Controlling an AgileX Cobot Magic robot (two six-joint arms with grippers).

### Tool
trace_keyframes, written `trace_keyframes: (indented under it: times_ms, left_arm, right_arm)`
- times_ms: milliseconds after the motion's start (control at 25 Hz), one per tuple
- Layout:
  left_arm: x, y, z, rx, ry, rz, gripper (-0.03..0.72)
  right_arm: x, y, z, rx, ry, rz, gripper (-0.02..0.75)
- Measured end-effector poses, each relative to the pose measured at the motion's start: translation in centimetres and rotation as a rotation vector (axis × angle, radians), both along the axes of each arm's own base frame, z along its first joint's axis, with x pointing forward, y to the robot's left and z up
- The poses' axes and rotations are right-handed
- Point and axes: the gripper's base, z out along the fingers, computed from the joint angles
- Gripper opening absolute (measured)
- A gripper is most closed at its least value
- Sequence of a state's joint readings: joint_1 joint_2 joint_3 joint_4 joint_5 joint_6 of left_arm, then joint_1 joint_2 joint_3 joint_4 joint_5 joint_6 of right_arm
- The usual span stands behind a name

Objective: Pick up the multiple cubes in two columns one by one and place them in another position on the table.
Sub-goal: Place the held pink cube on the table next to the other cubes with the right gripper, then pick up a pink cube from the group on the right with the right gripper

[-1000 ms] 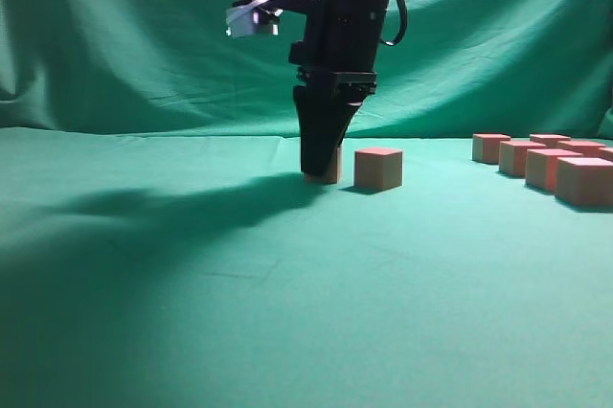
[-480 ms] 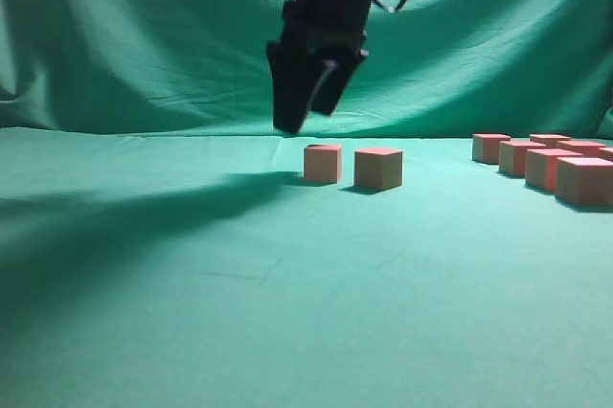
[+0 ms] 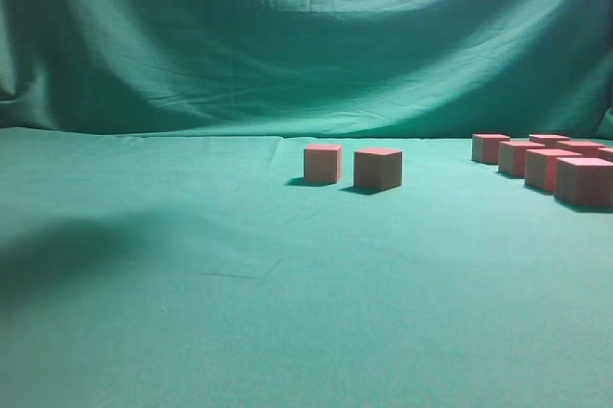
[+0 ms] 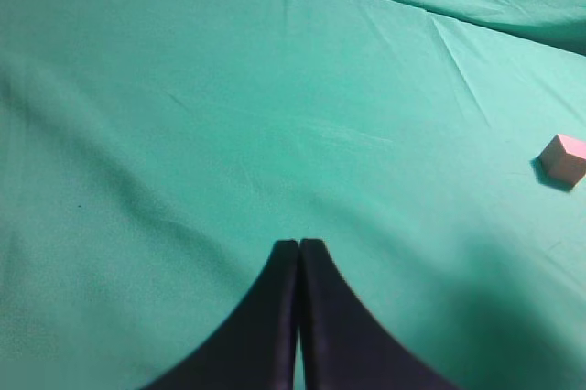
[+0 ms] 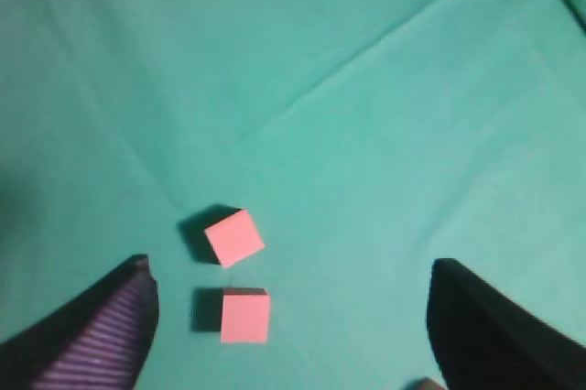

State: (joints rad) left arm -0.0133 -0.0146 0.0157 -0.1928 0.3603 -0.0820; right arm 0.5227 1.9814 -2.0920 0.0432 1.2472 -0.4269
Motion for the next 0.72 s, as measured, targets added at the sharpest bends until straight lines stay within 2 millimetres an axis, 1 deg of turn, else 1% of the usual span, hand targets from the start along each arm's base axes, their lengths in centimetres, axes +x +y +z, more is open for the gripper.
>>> trace_keyframes:
  times_ms: [80, 200, 280, 360, 440, 520, 720]
  left_arm:
    - [0.0, 0.0, 0.0, 0.0, 0.0, 0.0, 0.0]
    - [0.0, 0.0, 0.0, 0.0, 0.0, 0.0, 0.0]
    - [0.0, 0.0, 0.0, 0.0, 0.0, 0.0, 0.0]
    - [0.0, 0.0, 0.0, 0.0, 0.0, 0.0, 0.0]
    - [0.0, 0.0, 0.0, 0.0, 0.0, 0.0, 0.0]
    - [0.0, 0.0, 0.0, 0.0, 0.0, 0.0, 0.0]
    - [0.0, 0.0, 0.0, 0.0, 0.0, 0.0, 0.0]
  right_arm:
    - [-1.0, -1.4, 2.7, 0.023, -0.054, -0.131, 0.588]
    - [-2.8, -3.4, 6.1, 0.077, -0.128, -0.307, 0.588]
    - [-4.2, -4.8, 7.7, 0.112, -0.149, -0.374, 0.588]
    - [-5.8, -6.3, 8.1, 0.138, -0.13, -0.436, 0.588]
    - [-6.7, -7.9, 7.2, 0.126, -0.089, -0.502, 0.588]
    - [-7.3, -9.7, 5.3, 0.083, -0.032, -0.566, 0.588]
    - [-7.8, -13.4, -3.4, -0.086, 0.211, -0.717, 0.588]
